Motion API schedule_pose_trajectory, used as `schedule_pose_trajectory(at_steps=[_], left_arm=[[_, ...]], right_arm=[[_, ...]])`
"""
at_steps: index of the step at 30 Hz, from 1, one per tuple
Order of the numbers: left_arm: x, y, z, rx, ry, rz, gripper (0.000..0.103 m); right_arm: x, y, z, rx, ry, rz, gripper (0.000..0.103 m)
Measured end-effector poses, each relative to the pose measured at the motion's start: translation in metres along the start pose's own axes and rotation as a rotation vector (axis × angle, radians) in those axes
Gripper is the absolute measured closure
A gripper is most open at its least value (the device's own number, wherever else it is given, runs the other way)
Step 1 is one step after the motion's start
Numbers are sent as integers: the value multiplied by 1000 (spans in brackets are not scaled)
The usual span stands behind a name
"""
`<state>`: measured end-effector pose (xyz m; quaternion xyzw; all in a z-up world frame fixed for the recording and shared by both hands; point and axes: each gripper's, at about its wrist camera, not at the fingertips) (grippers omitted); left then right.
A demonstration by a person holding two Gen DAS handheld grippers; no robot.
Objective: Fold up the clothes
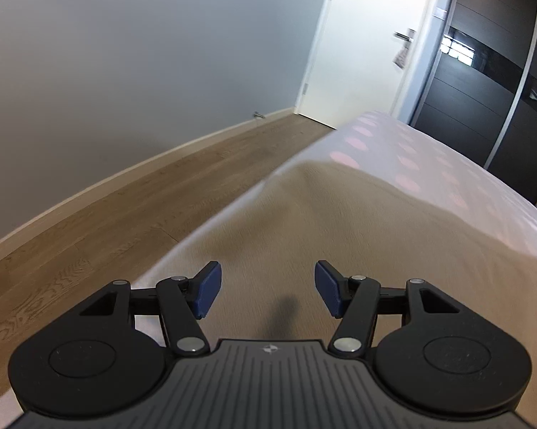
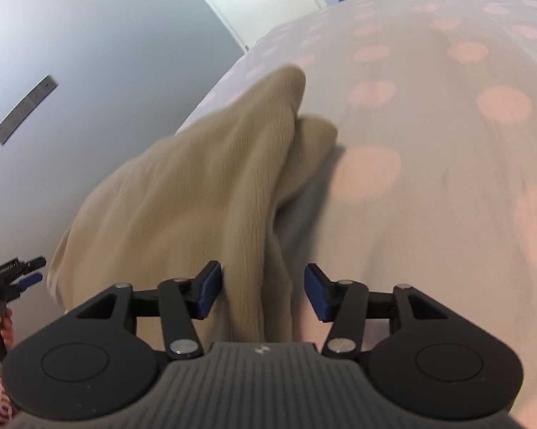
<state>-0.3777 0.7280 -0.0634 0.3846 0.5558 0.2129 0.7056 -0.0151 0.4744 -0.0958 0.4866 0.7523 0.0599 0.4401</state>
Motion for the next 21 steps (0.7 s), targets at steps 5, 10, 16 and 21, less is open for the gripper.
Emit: schedule_pose_trajectory(at_steps=[5,10,16,21], left_arm=[[-33,-19,15,43,-27,-23,46],[-79,-19,44,89,-85,18,46],[-148,-22,90,126,-162,89,41],[-202,-36,136,239,-163,87,36]], right_arm=[[-28,-16,-15,-79,-38,-18,51],[-55,-27,-34,-167,-86,-36,54],[-111,-48,-63,-295,-89,-17,54],[-172,-70,-88,-404,-57,30,51]])
Point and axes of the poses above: each gripper's, at about its wrist camera, not at the fingertips, and x roughly the way its jaws point, z to its right, y to its top, and after that the axes turned 8 degrees about x, right-handed
